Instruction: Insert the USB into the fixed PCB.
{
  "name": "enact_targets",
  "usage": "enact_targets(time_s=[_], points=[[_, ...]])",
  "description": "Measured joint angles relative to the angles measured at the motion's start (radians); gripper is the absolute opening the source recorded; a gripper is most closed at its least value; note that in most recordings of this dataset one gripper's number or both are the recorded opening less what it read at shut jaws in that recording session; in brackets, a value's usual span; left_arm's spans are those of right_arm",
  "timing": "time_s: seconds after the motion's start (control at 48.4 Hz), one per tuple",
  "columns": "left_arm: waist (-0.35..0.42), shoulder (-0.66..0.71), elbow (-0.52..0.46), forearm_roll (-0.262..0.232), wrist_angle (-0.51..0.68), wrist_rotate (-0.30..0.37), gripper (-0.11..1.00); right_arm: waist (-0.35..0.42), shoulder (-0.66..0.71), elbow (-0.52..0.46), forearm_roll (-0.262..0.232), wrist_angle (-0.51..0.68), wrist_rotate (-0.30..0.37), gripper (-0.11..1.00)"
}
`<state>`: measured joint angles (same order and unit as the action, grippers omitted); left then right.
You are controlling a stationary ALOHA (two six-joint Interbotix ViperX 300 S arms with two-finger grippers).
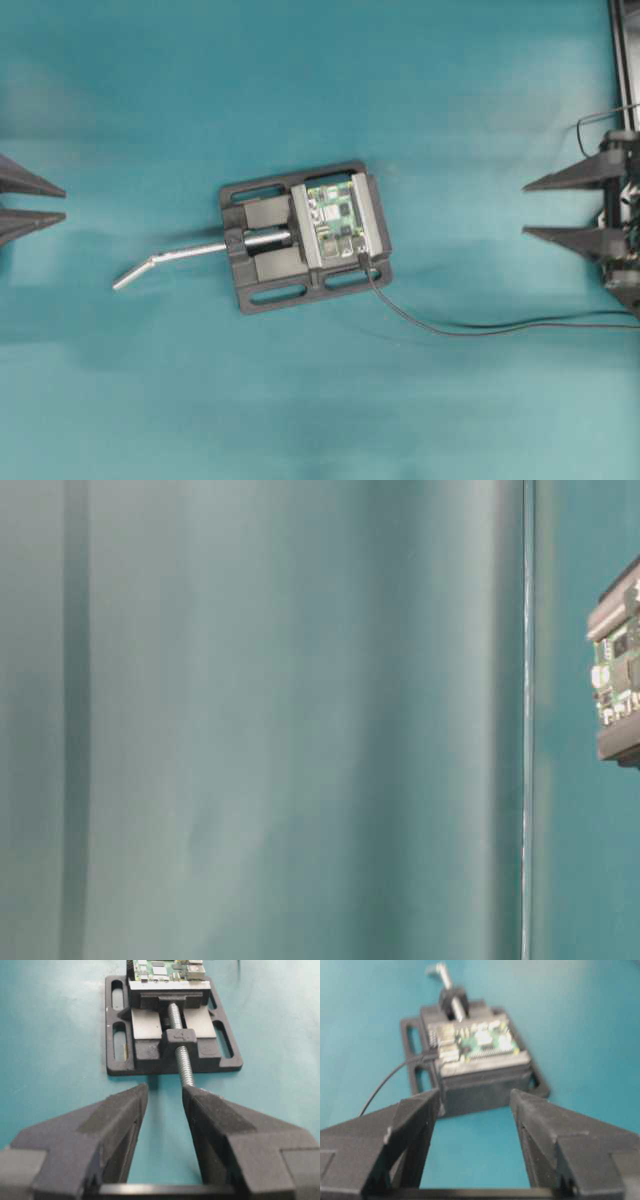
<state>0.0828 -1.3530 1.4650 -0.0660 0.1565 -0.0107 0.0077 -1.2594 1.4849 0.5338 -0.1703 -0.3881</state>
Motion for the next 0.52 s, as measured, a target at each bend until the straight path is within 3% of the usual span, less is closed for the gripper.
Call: enact_targets(time_s=[0.289, 0.516], points=[[0.0, 0.0, 0.0, 0.0, -0.002, 0.0, 0.46, -0.057, -0.101, 0.026, -0.075, 0.117, 0.0, 0.63], [0.0, 0.002, 0.0, 0.0, 0.0, 0.0, 0.46, -0.058, -0.091, 0.04, -0.084, 0.15, 0.006, 0.63]])
